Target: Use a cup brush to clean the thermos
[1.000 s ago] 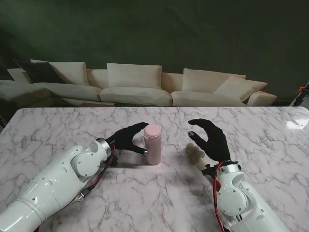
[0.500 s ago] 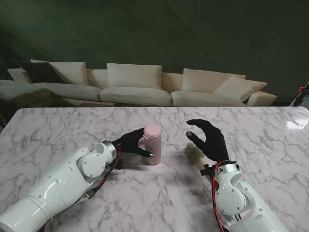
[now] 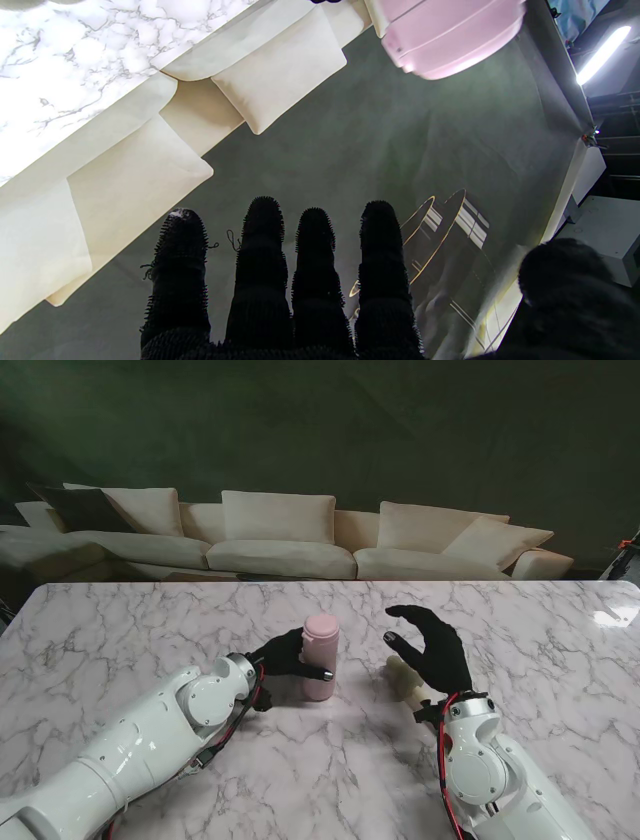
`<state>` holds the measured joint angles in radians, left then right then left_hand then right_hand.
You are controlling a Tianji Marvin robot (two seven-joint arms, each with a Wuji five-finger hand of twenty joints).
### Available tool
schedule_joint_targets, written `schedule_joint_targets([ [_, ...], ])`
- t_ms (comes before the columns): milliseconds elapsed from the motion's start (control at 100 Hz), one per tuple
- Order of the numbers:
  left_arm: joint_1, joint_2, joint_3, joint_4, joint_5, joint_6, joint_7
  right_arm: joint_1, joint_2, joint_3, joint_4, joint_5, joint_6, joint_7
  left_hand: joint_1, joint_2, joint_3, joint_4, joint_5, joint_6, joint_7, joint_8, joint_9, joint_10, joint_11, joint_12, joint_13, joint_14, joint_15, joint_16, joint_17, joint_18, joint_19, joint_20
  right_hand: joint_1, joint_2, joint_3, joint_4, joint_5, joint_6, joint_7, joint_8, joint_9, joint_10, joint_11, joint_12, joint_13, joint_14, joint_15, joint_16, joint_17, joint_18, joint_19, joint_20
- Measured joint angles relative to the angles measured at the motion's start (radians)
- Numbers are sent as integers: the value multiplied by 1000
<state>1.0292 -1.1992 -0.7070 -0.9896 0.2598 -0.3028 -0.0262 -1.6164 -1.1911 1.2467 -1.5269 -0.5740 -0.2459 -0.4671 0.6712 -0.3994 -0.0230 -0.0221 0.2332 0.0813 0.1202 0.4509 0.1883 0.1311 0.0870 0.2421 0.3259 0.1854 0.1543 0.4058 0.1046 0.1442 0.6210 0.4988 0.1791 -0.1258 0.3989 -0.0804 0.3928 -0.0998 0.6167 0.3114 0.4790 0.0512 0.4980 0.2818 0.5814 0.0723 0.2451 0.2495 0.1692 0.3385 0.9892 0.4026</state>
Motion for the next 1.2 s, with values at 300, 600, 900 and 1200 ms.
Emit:
schedule_joint_targets([
  [300,44,-61,-31,23,-67,6,139,1,0,-1,2,0,-1,-3,163,-34,-112,-7,233,32,407,357,192,-30,69,47,107,-7,35,23,-2,99,62,111,0,1,0,0,0,0,2,0,-2,0,1,0,-22,0,0,0,-10,0,-3,1],
  [600,69,-80,-66,15,-62,-14,221,2,-2,0,6,3,-4,-11,253,-111,-26,22,233,151,462,350,536,20,195,58,393,2,182,30,178,24,303,144,0,2,-5,0,-10,1,3,0,-13,0,3,7,-22,1,0,0,-10,0,-3,8],
  [900,104,-23,-147,-128,61,-35,123,-2,-4,8,6,7,-9,-20,236,-170,-5,34,278,205,567,314,689,87,262,177,536,26,242,26,343,35,405,43,0,3,-12,0,-10,1,3,0,-13,0,4,8,-24,1,0,0,-10,0,-4,9],
  [1200,145,38,-243,-225,166,-59,55,-3,-5,10,5,10,-11,-21,233,-170,-9,34,271,212,594,373,774,92,179,386,596,33,266,81,410,48,461,33,0,3,-13,0,-10,1,3,0,-13,0,4,8,-24,1,0,0,-10,0,-4,10],
])
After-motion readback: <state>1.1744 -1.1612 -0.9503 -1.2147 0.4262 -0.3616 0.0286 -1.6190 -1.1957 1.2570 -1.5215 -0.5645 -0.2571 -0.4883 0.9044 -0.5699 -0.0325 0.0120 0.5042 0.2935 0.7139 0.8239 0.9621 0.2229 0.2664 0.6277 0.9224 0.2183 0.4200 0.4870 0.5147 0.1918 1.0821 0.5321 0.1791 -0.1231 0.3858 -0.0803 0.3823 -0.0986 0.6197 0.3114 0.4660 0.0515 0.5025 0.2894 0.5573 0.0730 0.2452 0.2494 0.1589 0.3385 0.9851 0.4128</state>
